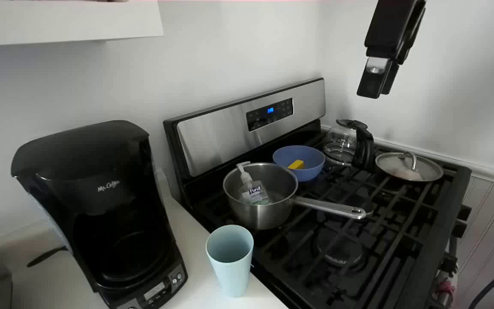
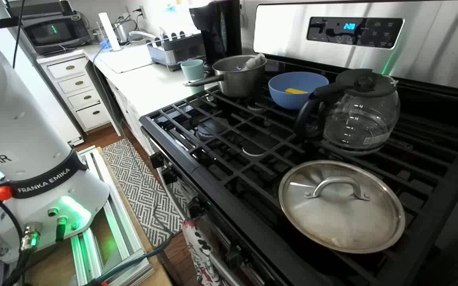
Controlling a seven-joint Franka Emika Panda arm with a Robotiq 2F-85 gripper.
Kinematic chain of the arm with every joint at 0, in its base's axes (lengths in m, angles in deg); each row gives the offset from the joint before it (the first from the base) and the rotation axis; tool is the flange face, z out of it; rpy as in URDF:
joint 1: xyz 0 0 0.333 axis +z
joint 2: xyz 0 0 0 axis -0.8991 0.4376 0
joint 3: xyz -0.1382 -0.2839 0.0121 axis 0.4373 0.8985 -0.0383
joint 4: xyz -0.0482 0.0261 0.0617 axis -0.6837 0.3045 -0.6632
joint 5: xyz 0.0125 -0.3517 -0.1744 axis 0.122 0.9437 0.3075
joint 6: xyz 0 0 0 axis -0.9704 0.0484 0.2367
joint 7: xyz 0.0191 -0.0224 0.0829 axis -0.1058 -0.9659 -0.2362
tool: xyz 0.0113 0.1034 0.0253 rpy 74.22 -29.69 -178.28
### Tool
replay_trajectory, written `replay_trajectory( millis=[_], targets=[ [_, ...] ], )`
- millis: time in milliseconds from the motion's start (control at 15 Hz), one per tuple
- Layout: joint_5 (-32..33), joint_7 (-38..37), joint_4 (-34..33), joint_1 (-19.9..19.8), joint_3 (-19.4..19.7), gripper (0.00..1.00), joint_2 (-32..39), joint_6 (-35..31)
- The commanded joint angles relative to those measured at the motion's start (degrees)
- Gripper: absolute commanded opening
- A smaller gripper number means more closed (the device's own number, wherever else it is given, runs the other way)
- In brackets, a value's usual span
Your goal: Put the kettle on top of the bowl
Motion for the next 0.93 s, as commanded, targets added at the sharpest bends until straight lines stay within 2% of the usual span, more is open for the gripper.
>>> replay_trajectory(
  millis=[0, 333, 533, 867],
  targets=[
    [-0.31, 0.31, -0.13, -0.65, -0.47, 1.0, -0.01, 0.17],
    [-0.31, 0.31, -0.13, -0.66, -0.47, 1.0, -0.01, 0.17],
    [3.29, -3.51, -0.51, -5.65, 0.38, 1.0, 2.67, -5.29],
    [9.92, -6.4, -1.18, -15.18, 4.93, 1.0, 10.77, -14.16]
  ],
)
